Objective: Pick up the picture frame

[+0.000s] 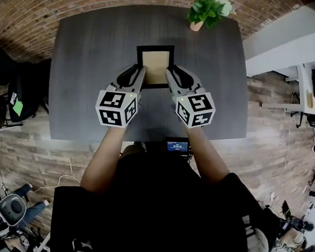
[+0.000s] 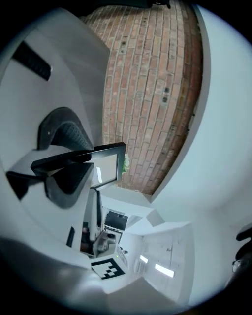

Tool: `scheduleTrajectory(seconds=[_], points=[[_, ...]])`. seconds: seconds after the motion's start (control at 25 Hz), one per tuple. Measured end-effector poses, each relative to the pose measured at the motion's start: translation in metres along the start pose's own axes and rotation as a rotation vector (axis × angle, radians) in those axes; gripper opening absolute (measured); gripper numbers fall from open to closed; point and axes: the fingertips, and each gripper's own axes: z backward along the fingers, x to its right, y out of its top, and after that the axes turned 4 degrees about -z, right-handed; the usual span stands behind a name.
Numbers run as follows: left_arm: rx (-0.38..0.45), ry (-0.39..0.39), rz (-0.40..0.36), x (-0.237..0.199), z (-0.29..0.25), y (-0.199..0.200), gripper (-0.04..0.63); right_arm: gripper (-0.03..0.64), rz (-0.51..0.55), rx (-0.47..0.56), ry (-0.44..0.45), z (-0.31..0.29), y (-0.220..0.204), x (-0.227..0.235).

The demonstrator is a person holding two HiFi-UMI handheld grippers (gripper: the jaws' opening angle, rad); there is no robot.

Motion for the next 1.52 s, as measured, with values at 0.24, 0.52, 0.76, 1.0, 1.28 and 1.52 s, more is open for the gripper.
scheduleTrajectory(seconds=[0.24,0.52,0.76,1.0,1.28,1.52], points=[[0.18,0.015,-0.083,0.019,0.061,0.059,0.072,0.087,0.074,0.173,0.016,0.046,0.062,-0.042],[0.301,0.009,-0.141,0.04,0.171,0.078,0.072,0.086,0.142,0.29,0.033,0.111,0.087,-0.13],[0.362,0.008,-0.176,0.069,0.261,0.056,0.069,0.087,0.201,0.344,0.036,0.171,0.068,-0.198],[0.361,0.004,-0.155,0.102,0.312,0.015,0.067,0.087,0.203,0.324,0.032,0.226,0.03,-0.235],[0.355,0.0,-0.162,0.148,0.335,-0.008,0.067,0.087,0.18,0.325,0.036,0.275,0.003,-0.236],[0.345,-0.008,-0.177,0.196,0.343,-0.024,0.067,0.087,0.143,0.333,0.053,0.321,-0.02,-0.224]])
